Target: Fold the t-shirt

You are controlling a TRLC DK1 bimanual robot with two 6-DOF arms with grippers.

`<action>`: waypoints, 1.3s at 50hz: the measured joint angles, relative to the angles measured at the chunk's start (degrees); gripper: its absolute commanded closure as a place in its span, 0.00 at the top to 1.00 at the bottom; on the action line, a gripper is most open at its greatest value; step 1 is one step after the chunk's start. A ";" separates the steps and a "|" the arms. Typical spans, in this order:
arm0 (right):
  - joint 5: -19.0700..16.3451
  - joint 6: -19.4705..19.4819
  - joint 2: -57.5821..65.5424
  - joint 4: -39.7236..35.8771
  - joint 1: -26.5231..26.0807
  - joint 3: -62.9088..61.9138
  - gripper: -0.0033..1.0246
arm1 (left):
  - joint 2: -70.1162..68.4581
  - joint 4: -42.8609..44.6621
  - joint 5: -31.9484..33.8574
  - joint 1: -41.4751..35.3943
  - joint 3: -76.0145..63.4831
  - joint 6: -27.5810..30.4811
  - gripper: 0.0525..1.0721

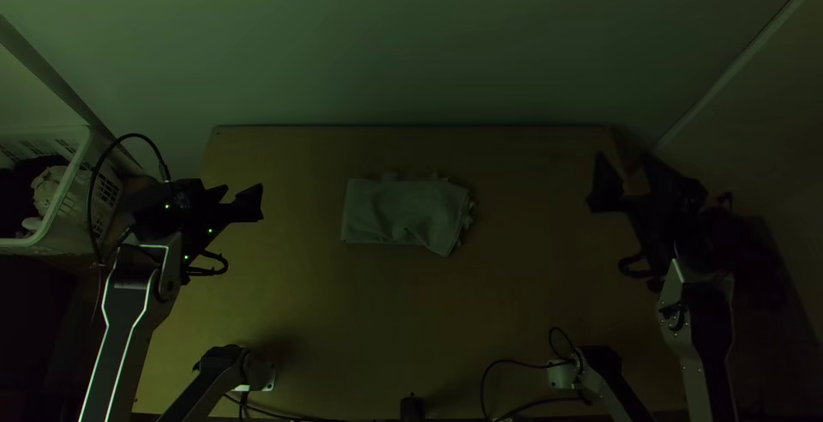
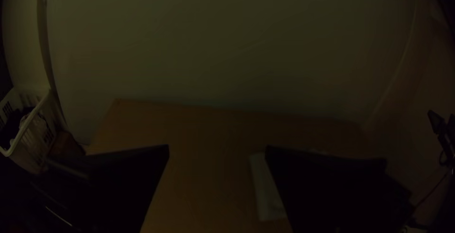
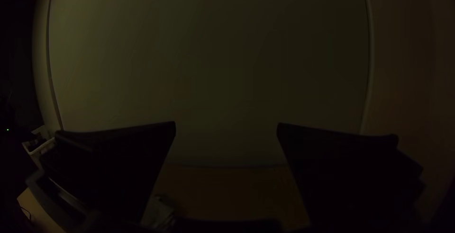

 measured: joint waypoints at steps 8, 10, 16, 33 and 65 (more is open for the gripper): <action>0.00 -0.15 -8.20 1.09 -0.46 -7.26 0.95 | -8.26 9.60 -0.48 7.19 -9.53 4.35 0.96; 0.00 -0.35 -10.08 1.07 -0.81 -8.87 0.95 | -10.27 10.56 -0.52 8.20 -11.50 5.22 0.96; 0.00 -2.10 -15.91 1.14 -1.14 -14.36 0.93 | -16.79 13.18 -0.59 8.81 -17.97 6.99 0.96; -0.02 -4.00 -25.79 4.39 -1.14 -28.89 0.93 | -32.74 18.12 -0.63 9.81 -35.32 7.91 0.96; 0.00 -4.85 -40.70 7.08 2.54 -50.01 0.91 | -45.29 18.73 -0.63 8.26 -49.37 7.91 0.96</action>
